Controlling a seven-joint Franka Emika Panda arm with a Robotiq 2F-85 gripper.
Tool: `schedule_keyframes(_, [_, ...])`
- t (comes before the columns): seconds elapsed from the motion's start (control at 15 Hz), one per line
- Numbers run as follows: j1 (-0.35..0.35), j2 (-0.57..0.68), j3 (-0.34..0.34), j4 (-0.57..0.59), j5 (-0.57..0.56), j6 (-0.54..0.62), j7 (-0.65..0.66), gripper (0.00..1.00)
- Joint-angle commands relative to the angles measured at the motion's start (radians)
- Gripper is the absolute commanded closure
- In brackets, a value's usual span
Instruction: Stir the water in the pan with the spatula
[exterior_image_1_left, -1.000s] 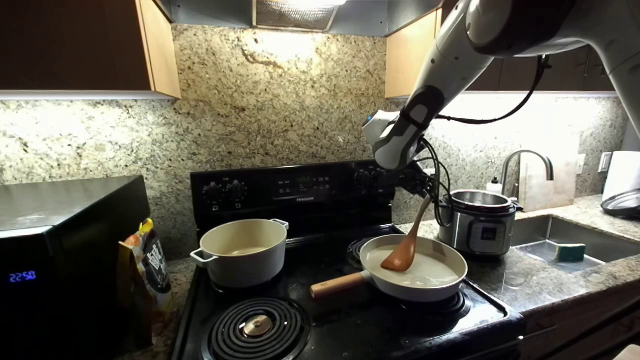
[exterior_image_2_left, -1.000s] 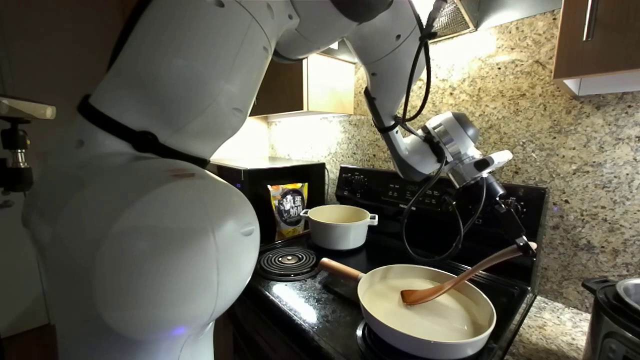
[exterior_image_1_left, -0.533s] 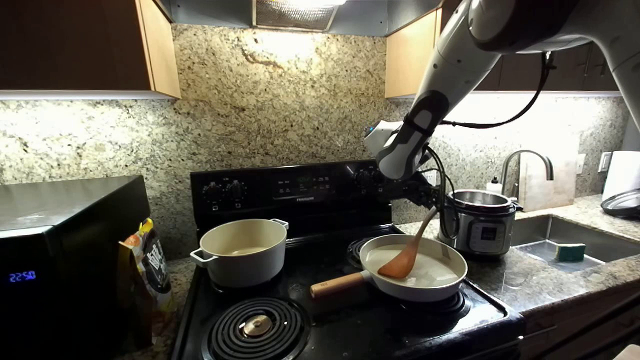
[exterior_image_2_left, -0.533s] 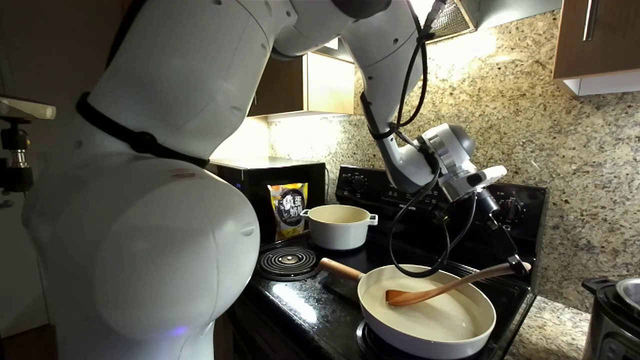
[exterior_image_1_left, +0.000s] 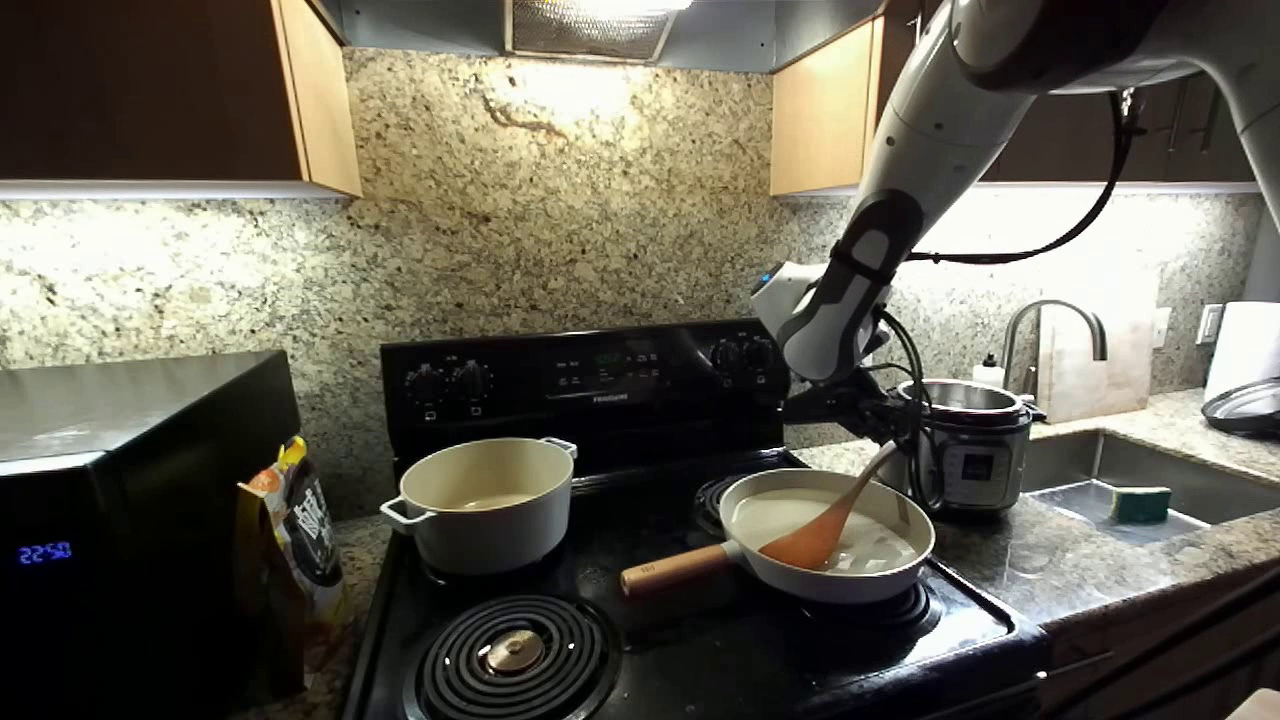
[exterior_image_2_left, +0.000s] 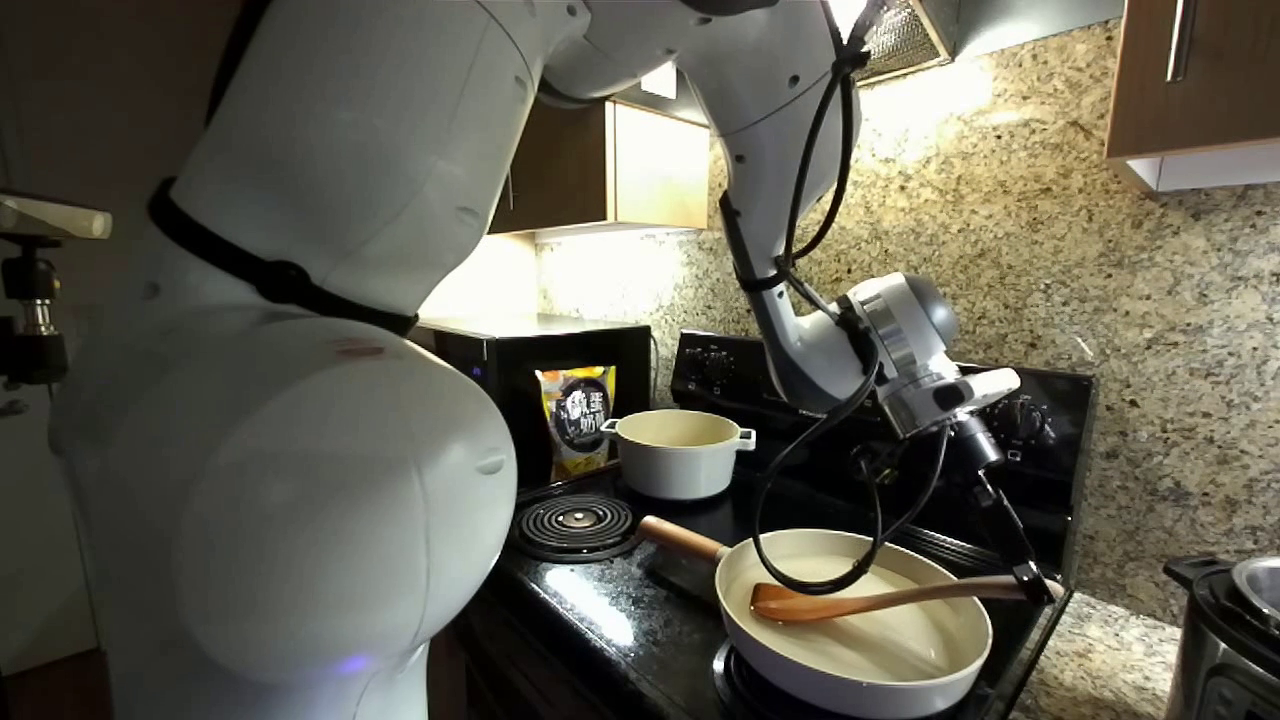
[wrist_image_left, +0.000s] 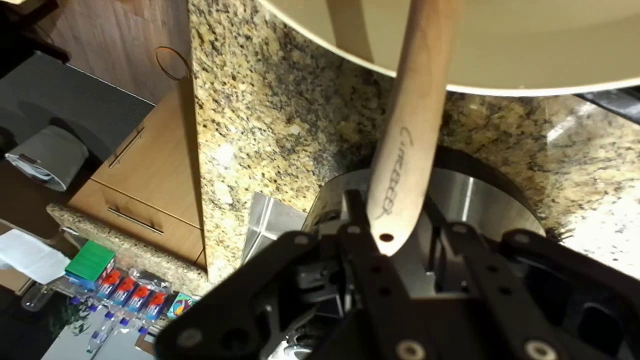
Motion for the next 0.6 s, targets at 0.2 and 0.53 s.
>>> schedule_keyframes(0.2, [-0.045, -0.048, -0.025, -0.094, -0.022, 0.067, 0.025, 0.92])
schedule_keyframes(0.53, [-0.059, -0.04, -0.042, -0.076, -0.026, 0.054, 0.014, 0.92])
